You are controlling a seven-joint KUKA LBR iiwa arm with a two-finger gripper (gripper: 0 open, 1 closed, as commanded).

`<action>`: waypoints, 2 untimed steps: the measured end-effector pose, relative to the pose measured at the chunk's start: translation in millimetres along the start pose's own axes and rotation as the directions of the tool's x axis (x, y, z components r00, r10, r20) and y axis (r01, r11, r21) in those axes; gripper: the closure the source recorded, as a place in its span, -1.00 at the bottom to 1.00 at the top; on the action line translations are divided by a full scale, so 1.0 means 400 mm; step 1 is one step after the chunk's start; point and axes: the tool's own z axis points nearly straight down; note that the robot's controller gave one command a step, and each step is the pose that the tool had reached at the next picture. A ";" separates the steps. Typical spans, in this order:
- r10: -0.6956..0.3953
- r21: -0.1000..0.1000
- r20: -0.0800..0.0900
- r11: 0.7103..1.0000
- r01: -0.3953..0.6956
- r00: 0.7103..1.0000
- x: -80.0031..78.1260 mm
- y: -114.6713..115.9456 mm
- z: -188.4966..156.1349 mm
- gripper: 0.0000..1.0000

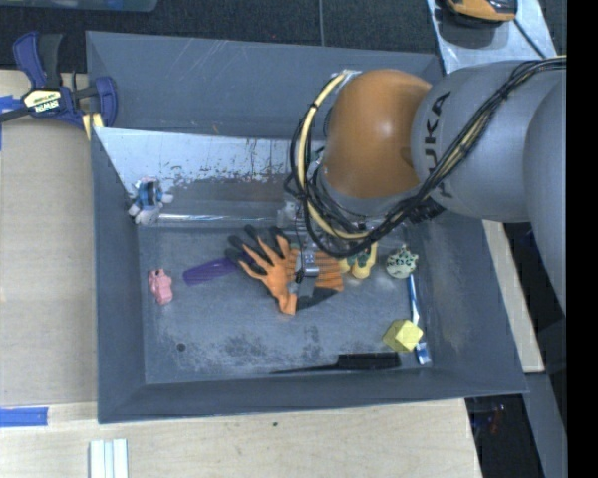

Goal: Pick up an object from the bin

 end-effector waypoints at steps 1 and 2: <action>0.002 -0.001 0.008 1.000 -0.002 1.000 -0.006 -0.001 -0.010 -1.00; -0.047 -0.001 0.005 0.999 0.047 0.999 -0.029 -0.011 0.161 -1.00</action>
Offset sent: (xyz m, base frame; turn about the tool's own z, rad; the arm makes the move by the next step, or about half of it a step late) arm 0.0109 -0.0042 -0.0621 -0.0466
